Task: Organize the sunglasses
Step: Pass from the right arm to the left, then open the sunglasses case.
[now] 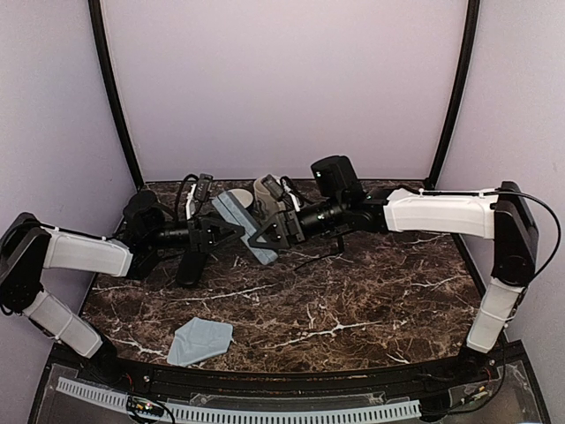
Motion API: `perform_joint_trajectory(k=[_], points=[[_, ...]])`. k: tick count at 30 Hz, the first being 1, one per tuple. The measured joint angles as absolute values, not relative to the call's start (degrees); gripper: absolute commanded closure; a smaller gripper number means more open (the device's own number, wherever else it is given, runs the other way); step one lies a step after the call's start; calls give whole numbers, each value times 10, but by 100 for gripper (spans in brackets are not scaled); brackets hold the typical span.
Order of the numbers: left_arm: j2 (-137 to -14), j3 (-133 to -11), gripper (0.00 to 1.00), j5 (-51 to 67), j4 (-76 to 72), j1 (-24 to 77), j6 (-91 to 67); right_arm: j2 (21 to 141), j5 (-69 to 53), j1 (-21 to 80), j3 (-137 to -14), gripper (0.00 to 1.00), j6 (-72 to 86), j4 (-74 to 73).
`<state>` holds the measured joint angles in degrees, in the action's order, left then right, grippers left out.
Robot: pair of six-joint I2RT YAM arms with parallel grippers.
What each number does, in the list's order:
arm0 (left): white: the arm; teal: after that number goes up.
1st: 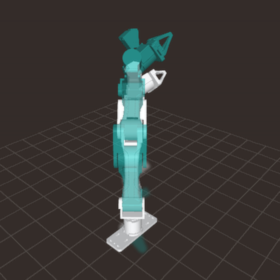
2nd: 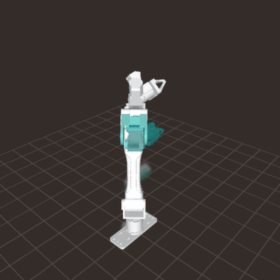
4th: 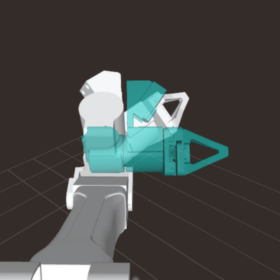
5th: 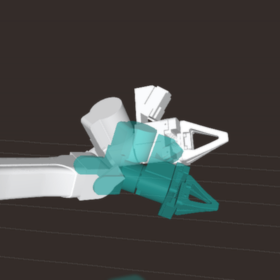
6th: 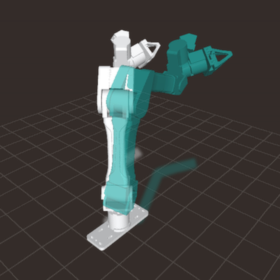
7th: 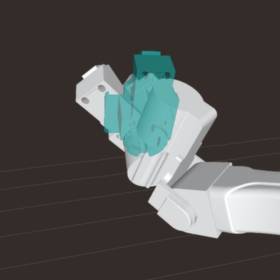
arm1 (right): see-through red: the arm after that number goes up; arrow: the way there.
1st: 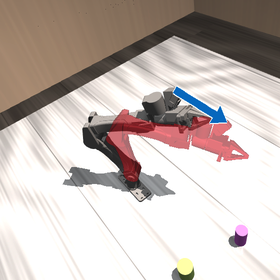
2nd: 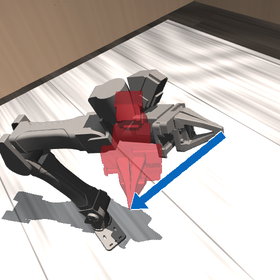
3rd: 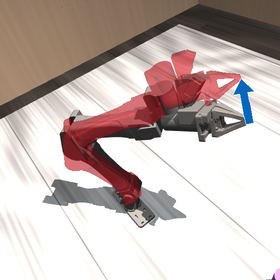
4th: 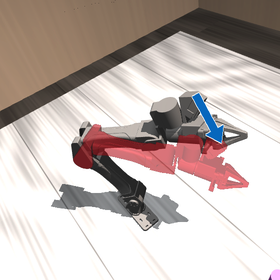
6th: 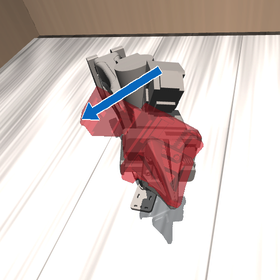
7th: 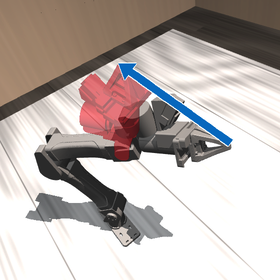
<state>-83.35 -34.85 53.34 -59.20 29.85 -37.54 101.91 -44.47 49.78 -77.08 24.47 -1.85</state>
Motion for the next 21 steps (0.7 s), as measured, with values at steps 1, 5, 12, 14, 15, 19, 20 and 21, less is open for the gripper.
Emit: perform_joint_trajectory(k=[1, 5, 12, 14, 15, 19, 20, 21], points=[[-834, -349, 100, 533, -586, 299, -371, 1022, -441, 499, -776, 16, 242, -25], [-834, -349, 100, 531, -573, 301, -361, 1028, -434, 500, -788, 26, 236, -43], [-834, -349, 100, 540, -565, 302, -359, 1032, -452, 498, -789, 40, 226, -43], [-834, -349, 100, 544, -564, 303, -356, 1033, -462, 495, -782, 40, 230, -32], [-834, -349, 100, 545, -563, 305, -354, 1033, -470, 494, -776, 40, 232, -24], [-834, -349, 100, 547, -550, 316, -342, 1033, -502, 486, -755, 39, 240, -1], [-834, -348, 100, 548, -548, 318, -339, 1033, -512, 484, -751, 38, 242, 4], [-834, -348, 100, 550, -546, 320, -336, 1033, -521, 481, -746, 38, 244, 10]])
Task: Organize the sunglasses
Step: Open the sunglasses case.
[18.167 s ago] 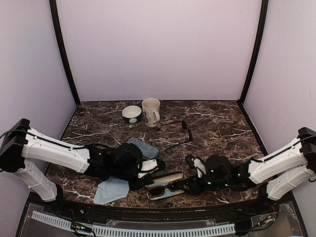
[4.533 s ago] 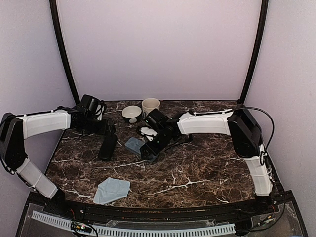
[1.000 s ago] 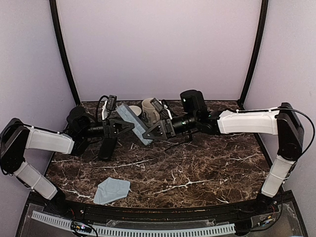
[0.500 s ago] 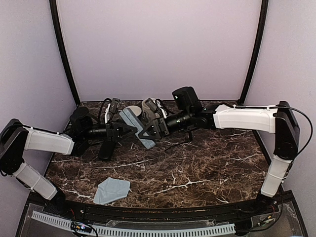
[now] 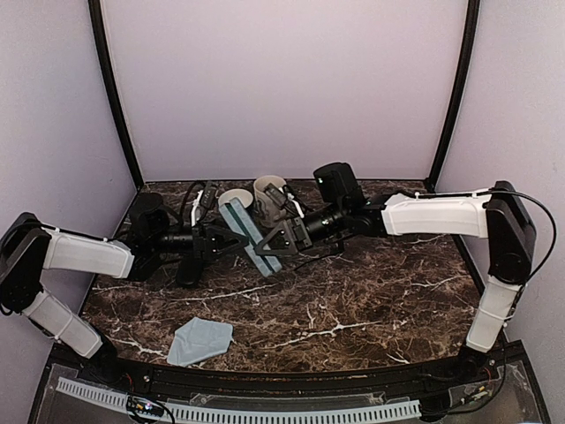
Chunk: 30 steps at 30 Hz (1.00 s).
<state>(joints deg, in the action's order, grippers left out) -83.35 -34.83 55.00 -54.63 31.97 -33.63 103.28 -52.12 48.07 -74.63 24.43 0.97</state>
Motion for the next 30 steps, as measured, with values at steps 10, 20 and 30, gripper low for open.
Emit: perform_joint_trajectory(k=[10, 20, 30], points=[[-834, -349, 100, 557, -539, 330, -321, 1029, -575, 462, -714, 26, 276, 63], [-833, -348, 100, 552, -531, 333, -310, 1023, -578, 451, -706, 22, 297, 65], [-833, -348, 100, 541, -530, 333, -300, 1008, -563, 429, -687, 19, 318, 49]])
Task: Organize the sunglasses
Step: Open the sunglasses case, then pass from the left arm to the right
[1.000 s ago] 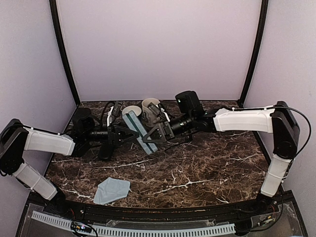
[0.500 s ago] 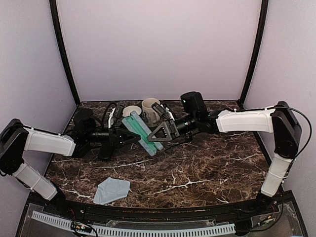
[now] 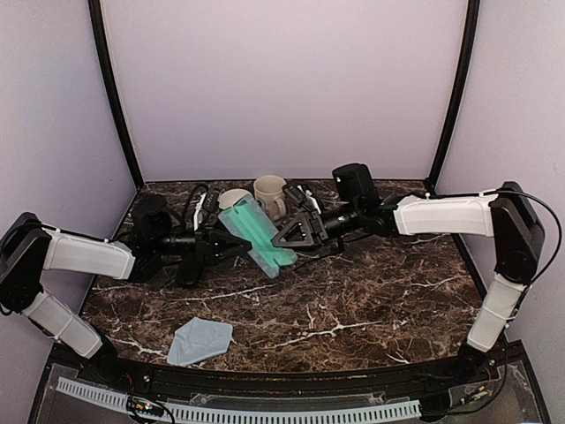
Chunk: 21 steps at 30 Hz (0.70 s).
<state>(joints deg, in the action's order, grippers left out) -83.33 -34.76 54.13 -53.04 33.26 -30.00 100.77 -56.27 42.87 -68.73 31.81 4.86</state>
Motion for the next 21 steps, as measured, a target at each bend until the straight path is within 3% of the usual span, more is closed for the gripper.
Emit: perform_joint_trajectory(k=[9, 21], points=[[-829, -344, 100, 567, -530, 340, -291, 996, -502, 395, -681, 23, 307, 8], [-839, -350, 100, 567, -513, 343, -285, 980, -423, 444, -717, 61, 216, -78]])
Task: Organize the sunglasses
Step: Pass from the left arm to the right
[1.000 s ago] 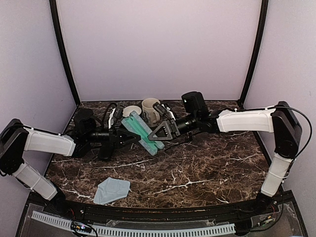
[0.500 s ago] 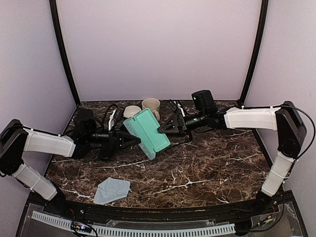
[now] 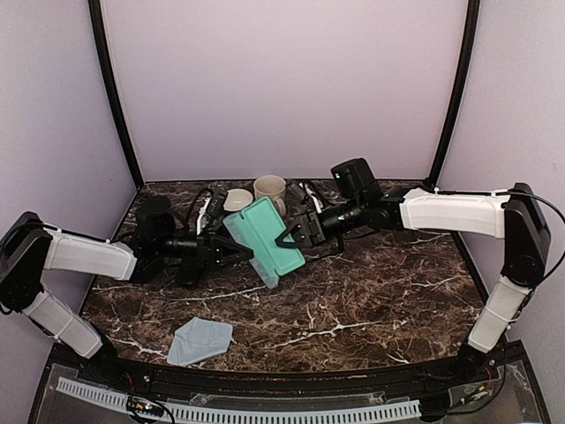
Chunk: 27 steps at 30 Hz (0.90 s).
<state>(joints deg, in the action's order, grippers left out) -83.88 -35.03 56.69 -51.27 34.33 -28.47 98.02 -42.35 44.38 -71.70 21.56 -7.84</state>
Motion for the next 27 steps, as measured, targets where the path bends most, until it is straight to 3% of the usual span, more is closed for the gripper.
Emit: perform_joint_trajectory(k=[12, 13, 22, 25, 27], points=[[-861, -359, 100, 569, -494, 344, -290, 980, -342, 466, -754, 93, 131, -147], [-863, -360, 96, 571, -493, 344, -293, 980, -333, 467, -754, 94, 125, -150], [-867, -364, 18, 554, -485, 347, -291, 980, -274, 474, -794, 99, 81, -223], [-867, -364, 3, 545, -480, 353, -285, 980, -256, 474, -803, 100, 70, -250], [-867, -359, 1, 533, -472, 351, -281, 980, -240, 467, -804, 100, 64, -278]])
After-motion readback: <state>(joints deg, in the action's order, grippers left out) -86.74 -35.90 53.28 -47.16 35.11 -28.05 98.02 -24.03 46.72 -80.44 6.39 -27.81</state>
